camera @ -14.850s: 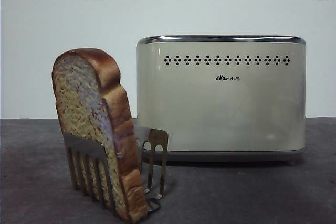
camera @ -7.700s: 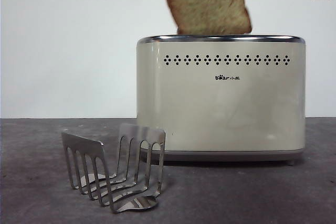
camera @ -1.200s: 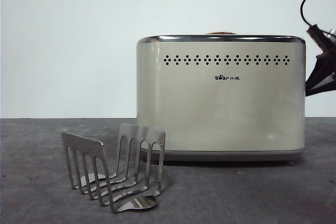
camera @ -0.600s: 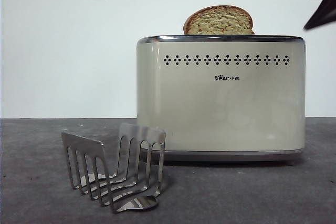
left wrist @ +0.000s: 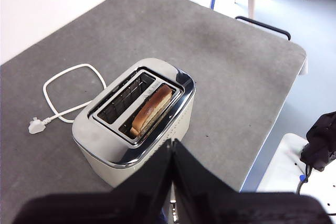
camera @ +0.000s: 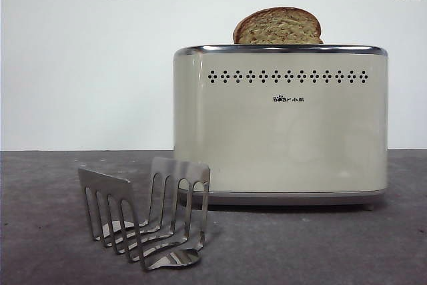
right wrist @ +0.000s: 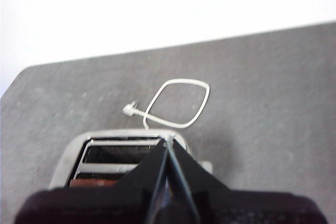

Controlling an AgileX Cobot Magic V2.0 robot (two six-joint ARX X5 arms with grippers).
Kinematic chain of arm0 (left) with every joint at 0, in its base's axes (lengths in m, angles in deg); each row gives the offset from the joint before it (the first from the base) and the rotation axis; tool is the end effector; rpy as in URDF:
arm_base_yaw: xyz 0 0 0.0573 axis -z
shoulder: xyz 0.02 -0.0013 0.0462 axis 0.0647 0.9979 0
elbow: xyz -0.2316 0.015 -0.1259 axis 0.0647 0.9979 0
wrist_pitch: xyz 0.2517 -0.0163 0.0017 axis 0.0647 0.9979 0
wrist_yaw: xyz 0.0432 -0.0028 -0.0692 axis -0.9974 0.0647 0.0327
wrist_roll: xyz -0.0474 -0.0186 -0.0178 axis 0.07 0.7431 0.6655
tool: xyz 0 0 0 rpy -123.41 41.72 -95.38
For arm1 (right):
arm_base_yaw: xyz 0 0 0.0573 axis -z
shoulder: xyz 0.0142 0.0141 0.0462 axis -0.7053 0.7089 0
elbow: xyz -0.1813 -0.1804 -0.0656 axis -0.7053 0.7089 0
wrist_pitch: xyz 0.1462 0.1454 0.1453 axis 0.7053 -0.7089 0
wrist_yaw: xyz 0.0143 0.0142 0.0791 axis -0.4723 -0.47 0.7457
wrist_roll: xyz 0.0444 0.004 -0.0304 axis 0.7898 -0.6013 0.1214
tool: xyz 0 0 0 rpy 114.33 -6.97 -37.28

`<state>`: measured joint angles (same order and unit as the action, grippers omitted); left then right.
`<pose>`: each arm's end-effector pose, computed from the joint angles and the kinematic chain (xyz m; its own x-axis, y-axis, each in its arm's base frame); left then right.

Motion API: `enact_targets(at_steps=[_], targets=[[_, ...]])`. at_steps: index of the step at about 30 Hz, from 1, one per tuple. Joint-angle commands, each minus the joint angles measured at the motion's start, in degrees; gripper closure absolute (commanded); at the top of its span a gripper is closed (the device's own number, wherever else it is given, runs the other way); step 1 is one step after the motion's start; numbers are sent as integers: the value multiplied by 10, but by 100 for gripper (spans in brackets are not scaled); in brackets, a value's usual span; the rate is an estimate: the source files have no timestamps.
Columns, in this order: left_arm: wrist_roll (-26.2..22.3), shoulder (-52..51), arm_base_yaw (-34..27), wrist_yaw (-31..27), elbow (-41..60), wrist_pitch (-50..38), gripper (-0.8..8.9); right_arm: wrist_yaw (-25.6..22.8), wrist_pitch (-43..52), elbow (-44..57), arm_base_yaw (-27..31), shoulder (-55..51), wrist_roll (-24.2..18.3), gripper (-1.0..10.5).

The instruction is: Pick up a slice of bread from the rack,put the bread on the toaster,press the button

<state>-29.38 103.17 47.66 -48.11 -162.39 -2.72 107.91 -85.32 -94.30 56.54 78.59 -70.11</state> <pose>0.1010 -0.1264 0.5275 0.5391 -0.6785 -0.4990 0.7740 0.6327 -0.0242 0.1464 -0.0163 0.4935 0.8582 0.3082 -0.4105 -0.2102 0.9406 0.2668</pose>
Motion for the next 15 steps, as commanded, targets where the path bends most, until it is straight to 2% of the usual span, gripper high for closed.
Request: enact_targets(at_steps=[1, 6, 11, 12, 13, 15], targets=[[-3, 9, -2, -1, 2, -2, 818, -17, -17, -44, 0, 6, -7, 947], [-3, 27, -3, -2, 2, -2, 818, -21, -28, -82, 0, 6, -7, 947], [-3, 50, -43, -1, 2, -2, 818, -23, -61, -94, 0, 9, -7, 947], [-15, 54, -50, -1, 2, -2, 818, -25, -70, -94, 0, 10, -6, 947], [-72, 59, -59, -4, 2, -2, 818, -25, -82, -94, 0, 14, -7, 947], [-150, 65, -71, 0, 9, -2, 818, -25, -105, -94, 0, 19, -7, 947]])
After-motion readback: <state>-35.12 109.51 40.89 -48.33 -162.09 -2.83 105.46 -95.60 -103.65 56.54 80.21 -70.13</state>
